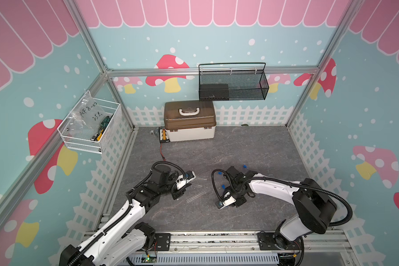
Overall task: Insert stoppers into test tubes
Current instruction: Pick up the stopper from the center of the board.
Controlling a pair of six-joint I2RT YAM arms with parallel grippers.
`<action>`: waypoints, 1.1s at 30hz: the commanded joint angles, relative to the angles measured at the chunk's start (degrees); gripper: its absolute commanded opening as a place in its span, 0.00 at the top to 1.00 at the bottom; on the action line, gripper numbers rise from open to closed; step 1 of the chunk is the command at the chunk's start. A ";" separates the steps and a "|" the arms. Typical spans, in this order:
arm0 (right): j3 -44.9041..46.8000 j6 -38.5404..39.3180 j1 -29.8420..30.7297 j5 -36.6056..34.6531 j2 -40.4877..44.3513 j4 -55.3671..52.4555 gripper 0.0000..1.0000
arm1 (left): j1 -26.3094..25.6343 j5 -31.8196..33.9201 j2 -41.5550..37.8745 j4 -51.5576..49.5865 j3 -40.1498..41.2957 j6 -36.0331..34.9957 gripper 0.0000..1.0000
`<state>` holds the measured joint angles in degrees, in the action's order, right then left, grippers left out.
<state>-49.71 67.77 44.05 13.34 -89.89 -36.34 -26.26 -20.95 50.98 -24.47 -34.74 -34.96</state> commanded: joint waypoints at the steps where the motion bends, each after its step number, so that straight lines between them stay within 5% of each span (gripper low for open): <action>1: -1.09 2.02 0.68 0.98 -0.86 -0.55 0.68 | 0.39 0.15 -0.80 -1.02 0.63 -1.89 1.00; 33: 1.24 -0.47 1.12 1.24 -0.01 0.78 0.86 | 0.41 0.41 -1.50 -1.85 0.47 -2.49 1.00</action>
<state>-49.56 67.42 44.69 12.95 -91.37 -35.24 -26.26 -20.56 50.46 -24.77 -34.74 -35.42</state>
